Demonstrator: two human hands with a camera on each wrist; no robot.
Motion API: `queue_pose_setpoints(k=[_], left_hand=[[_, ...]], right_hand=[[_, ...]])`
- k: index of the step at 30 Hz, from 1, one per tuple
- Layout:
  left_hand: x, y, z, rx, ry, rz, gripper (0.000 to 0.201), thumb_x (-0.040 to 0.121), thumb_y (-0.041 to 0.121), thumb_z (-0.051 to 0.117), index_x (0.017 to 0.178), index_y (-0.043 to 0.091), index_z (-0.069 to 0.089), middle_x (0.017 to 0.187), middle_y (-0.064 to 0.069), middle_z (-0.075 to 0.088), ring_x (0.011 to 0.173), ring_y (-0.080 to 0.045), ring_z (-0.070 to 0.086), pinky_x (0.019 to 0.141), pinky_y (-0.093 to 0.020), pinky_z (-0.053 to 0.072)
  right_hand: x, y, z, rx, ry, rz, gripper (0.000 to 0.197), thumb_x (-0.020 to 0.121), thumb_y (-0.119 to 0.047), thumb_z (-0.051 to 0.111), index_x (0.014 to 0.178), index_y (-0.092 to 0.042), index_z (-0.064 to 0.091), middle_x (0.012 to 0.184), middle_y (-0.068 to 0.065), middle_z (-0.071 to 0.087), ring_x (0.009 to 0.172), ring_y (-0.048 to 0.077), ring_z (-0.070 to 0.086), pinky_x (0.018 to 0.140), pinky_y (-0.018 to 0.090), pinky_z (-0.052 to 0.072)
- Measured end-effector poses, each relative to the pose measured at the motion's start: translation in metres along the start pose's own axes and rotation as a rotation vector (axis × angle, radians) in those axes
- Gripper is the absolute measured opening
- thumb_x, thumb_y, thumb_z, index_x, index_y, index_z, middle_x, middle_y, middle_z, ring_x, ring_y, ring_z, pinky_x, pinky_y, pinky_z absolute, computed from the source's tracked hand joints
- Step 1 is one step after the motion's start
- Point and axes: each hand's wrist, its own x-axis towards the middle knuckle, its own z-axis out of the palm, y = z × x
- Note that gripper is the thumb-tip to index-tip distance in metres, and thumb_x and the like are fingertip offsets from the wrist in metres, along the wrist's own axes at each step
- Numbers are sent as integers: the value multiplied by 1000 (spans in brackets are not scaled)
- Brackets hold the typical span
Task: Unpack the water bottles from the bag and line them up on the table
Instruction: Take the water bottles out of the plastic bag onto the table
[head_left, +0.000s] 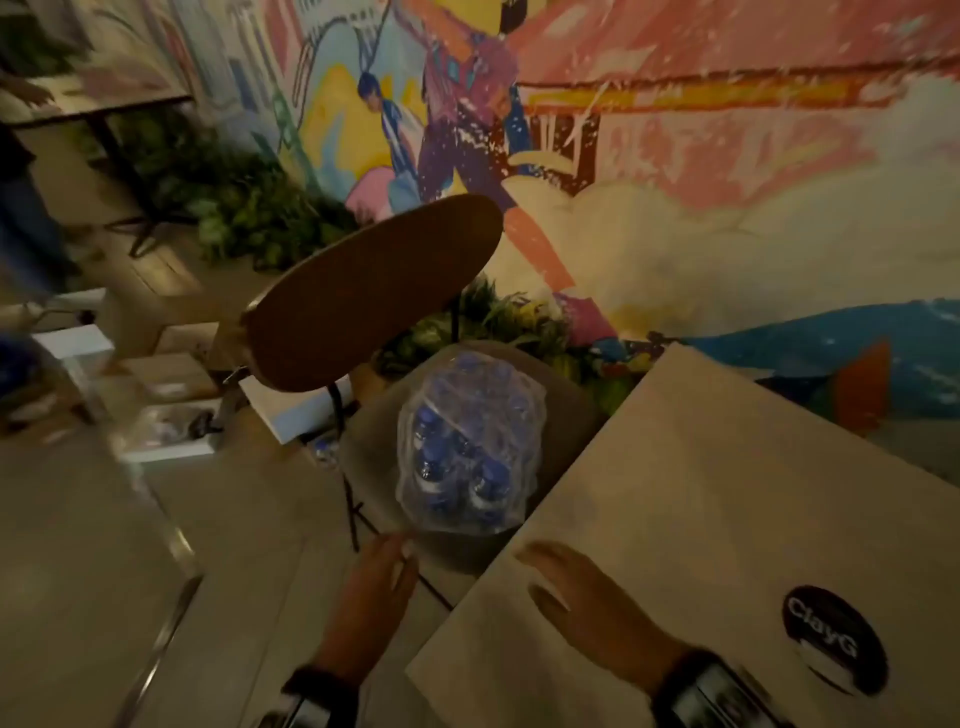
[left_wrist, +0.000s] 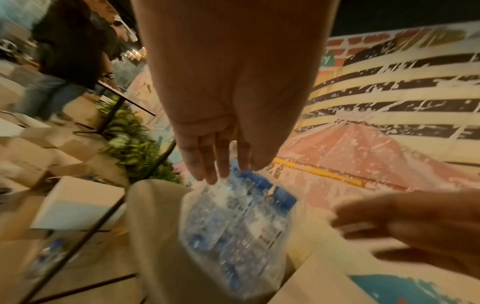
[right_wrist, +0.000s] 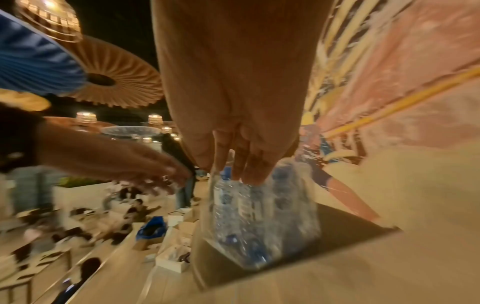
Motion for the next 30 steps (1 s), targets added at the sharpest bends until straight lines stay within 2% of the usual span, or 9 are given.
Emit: queue_pose_setpoints(k=[1, 3, 5, 12, 14, 18, 22, 26, 30], left_hand=[[20, 4, 2, -52, 6, 12, 33, 90, 29, 50, 121, 18, 55, 116, -1, 57, 99, -11, 57, 84, -19, 41], [53, 16, 1, -40, 2, 71, 35, 92, 15, 51, 128, 16, 48, 128, -2, 49, 113, -14, 50, 95, -22, 39], [85, 17, 7, 65, 1, 101, 42, 92, 17, 52, 132, 14, 43, 138, -10, 44, 124, -22, 45, 102, -30, 38], [116, 30, 19, 312, -139, 145, 47, 89, 13, 55, 133, 5, 43, 142, -19, 42, 134, -34, 36, 110, -51, 32], [116, 28, 21, 343, -150, 139, 49, 86, 12, 59, 132, 6, 45, 139, -19, 45, 129, -35, 41, 103, -51, 39], [106, 14, 30, 353, -64, 136, 45, 68, 3, 75, 111, 9, 61, 106, -20, 65, 95, -40, 63, 77, -51, 51], [92, 2, 34, 232, 17, 78, 32, 76, 5, 67, 104, 20, 62, 109, -9, 58, 96, -34, 54, 83, -35, 40], [73, 14, 34, 130, 36, 94, 33, 71, 7, 67, 101, 20, 61, 101, -8, 59, 91, -33, 56, 78, -48, 50], [45, 58, 42, 96, -4, 190, 32, 64, 19, 63, 96, 15, 65, 87, -11, 67, 78, -32, 61, 70, -44, 51]], right_hand=[[23, -9, 0, 4, 29, -83, 56, 90, -58, 28, 139, -30, 34, 148, -2, 36, 136, 13, 32, 111, 17, 20], [62, -26, -2, -64, 85, -182, 44, 96, -26, 40, 139, -15, 37, 146, 8, 39, 133, 22, 36, 111, 28, 29], [94, -33, -2, -130, 119, -211, 43, 94, -17, 46, 135, -9, 41, 140, 15, 44, 128, 31, 43, 108, 38, 36], [118, -13, -8, -319, 167, -57, 45, 89, -19, 58, 131, -10, 45, 138, 15, 46, 126, 34, 44, 102, 42, 41], [120, -9, -5, -309, 181, -37, 40, 90, -17, 56, 128, -10, 47, 133, 16, 48, 121, 35, 46, 98, 43, 45], [112, -5, 9, -248, 224, -16, 37, 93, -19, 51, 128, -10, 42, 136, 18, 43, 120, 36, 46, 97, 46, 48], [82, 1, 20, -180, 279, -45, 24, 93, -17, 51, 115, -8, 47, 122, 20, 48, 103, 37, 54, 83, 43, 50], [33, 3, 7, 57, 254, 3, 26, 88, -24, 56, 110, -14, 47, 114, 14, 46, 92, 32, 54, 80, 42, 50], [-36, 25, -11, 138, 186, 90, 27, 83, -23, 60, 106, -15, 48, 98, 6, 40, 79, 27, 49, 71, 37, 42]])
